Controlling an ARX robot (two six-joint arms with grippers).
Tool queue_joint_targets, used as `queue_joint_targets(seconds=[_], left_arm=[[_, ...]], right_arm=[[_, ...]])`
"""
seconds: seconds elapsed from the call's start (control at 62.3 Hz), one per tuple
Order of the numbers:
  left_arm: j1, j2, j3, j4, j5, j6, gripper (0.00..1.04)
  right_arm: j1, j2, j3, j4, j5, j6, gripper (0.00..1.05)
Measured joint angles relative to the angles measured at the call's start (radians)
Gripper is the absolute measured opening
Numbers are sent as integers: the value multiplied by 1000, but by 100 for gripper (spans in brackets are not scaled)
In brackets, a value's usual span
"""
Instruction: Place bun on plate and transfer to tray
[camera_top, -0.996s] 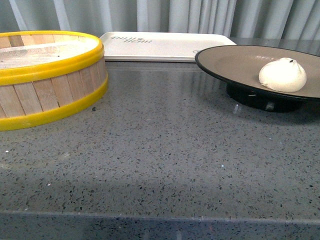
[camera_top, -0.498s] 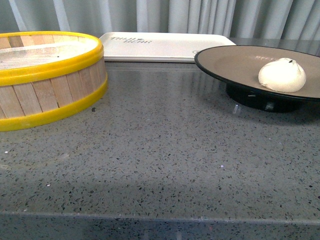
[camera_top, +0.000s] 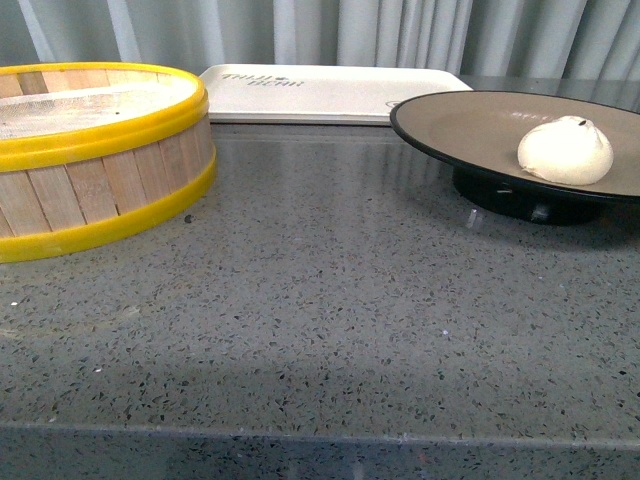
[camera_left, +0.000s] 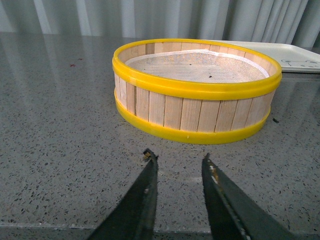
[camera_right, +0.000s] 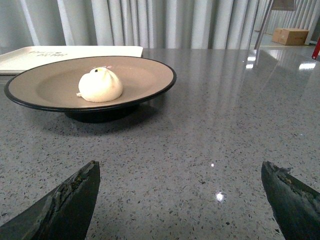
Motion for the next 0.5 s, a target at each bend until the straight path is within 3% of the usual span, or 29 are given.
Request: queue_joint_targets(seconds=[0.209,0.321,0.418,0.498], left_arm=[[0,0,0,0,0,0,69],[0,0,0,0,-1,0,87],[0,0,0,0,1,1,100],[0,0,0,0,0,0,98]], right_arm=[[0,0,0,0,0,0,96],[27,128,81,-110,183,-64,96],[-56,295,165,-7,124,-72,96],[-155,439,237,129,32,-55,96]])
